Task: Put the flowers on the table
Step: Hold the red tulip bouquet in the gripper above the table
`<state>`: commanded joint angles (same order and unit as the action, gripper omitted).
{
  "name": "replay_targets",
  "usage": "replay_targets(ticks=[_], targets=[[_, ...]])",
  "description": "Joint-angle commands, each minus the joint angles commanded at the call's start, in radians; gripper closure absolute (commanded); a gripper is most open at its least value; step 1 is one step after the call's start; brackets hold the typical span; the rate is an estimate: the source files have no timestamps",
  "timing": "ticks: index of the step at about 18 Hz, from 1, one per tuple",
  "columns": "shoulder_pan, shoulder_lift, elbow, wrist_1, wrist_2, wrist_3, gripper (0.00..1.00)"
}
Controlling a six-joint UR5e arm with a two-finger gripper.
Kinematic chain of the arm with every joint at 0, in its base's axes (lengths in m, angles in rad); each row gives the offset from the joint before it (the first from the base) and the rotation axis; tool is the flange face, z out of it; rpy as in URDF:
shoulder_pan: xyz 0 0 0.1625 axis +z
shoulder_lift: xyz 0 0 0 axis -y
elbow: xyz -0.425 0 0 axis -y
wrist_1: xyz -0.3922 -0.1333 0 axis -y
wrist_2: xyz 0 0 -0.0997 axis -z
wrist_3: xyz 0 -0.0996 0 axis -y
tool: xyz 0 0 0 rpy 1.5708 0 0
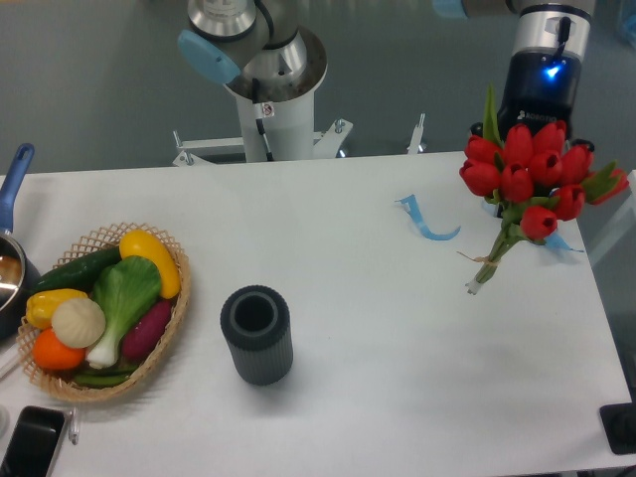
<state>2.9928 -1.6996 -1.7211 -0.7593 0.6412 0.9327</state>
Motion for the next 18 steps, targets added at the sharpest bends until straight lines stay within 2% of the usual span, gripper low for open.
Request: replay_targets(ticks=[11, 16, 18], targets=[[-0.005, 0.009, 0.001, 0.002, 0.021, 0.000, 0.65], [-0.029, 0.023, -0.003, -0.002, 0.179, 0.003, 0.65], [-0.052, 0.020, -0.008, -0.003, 0.254, 0.050, 0.65]])
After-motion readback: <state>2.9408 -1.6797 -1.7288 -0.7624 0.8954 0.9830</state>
